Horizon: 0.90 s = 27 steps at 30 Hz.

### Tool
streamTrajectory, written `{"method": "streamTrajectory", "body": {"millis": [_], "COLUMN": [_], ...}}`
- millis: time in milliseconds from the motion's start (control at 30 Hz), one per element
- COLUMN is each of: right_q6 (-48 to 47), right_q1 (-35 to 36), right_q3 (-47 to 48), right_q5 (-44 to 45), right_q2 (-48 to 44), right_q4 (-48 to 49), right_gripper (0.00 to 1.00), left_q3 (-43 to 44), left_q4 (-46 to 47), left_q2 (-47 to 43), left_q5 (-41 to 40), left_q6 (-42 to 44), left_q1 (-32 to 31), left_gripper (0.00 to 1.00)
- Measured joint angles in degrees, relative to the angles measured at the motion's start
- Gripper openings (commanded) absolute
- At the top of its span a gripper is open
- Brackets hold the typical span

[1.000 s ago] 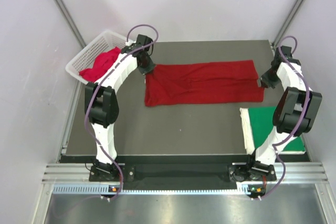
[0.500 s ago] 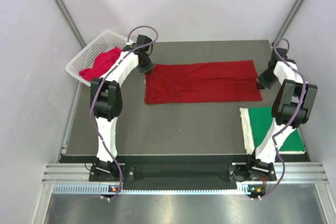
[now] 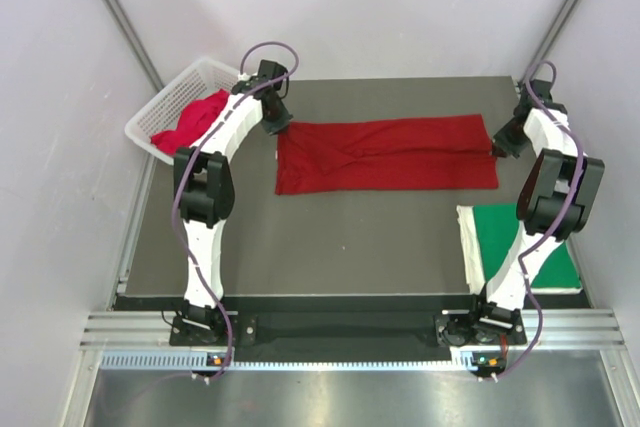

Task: Fold and stack the t-shirts
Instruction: Fold the tshirt

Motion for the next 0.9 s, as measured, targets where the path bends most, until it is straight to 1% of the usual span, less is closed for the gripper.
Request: {"method": "streamTrajectory", "body": {"millis": [333,900], "right_q6": [-0.02,-0.02], "right_q1": [0.0,0.0], "right_q3": [1.22,4.15], "right_q5": [-0.35,-0.37], "right_q2": [3.72,5.57], "right_q4": [0.37,0.94], "right_gripper": [0.0,0.0], "left_q3": [0.07,0.09], "left_q4": [0.04,0.46], "left_q2": [3.13,3.5], "left_q5": [-0.2,-0.59], "left_q6": [0.0,-0.09], "left_q1": [0.9,1.05], "left_gripper": [0.0,0.0]}}
